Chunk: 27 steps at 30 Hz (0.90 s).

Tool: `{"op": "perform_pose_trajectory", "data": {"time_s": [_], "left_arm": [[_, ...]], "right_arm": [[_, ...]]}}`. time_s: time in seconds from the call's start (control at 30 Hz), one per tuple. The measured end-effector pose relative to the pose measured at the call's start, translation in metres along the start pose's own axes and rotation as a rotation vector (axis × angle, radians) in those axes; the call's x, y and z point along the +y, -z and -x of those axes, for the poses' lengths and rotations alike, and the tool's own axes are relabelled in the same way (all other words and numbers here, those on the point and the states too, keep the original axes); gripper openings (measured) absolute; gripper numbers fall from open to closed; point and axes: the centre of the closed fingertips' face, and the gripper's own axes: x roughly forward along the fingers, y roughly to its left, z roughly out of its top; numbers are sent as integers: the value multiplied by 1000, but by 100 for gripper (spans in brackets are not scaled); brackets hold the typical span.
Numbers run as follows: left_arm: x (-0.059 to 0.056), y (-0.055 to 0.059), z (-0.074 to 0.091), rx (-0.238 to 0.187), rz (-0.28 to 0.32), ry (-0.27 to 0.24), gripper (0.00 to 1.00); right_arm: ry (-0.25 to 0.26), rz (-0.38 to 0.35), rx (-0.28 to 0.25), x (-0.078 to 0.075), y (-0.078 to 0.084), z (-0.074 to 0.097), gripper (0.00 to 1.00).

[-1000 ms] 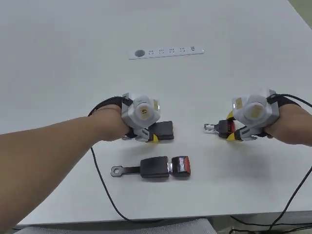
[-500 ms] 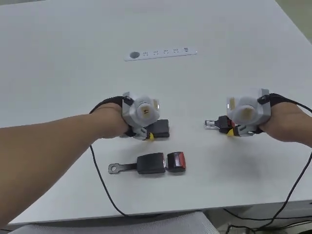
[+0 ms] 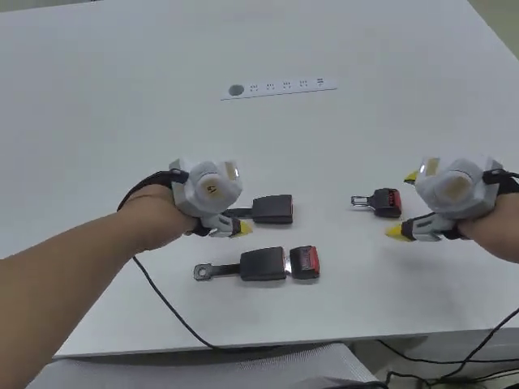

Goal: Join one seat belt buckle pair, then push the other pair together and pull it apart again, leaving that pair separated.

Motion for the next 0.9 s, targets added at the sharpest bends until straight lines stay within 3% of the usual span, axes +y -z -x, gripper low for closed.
{"op": "perform_pose_trajectory", "data": {"time_s": [0.1, 0.23, 0.37, 0.5, 0.67, 0.77, 0.8, 0.9], "left_arm": [[-6, 10, 21, -29, 102, -19, 54], [-13, 20, 41, -50, 154, -46, 61], [-20, 39, 50, -52, 212, -63, 67], [-32, 60, 65, -50, 330, -90, 67], [-40, 71, 85, -61, 328, -115, 75], [-45, 80, 90, -50, 334, -108, 100], [-39, 85, 95, -44, 308, -146, 99], [-42, 85, 102, -88, 369, -151, 100]], "right_arm": [[1, -44, -31, 8, -4, 5, 72], [2, -58, -54, 18, -9, 10, 80], [-10, -76, -77, 30, -12, 15, 86], [-11, -102, -86, 36, -11, 19, 92], [-17, -105, -77, 40, -5, 19, 100], [-21, -125, -78, 41, -4, 22, 100], [-19, -130, -80, 40, -4, 24, 100], [-13, -147, -95, 40, -8, 34, 100]]}}
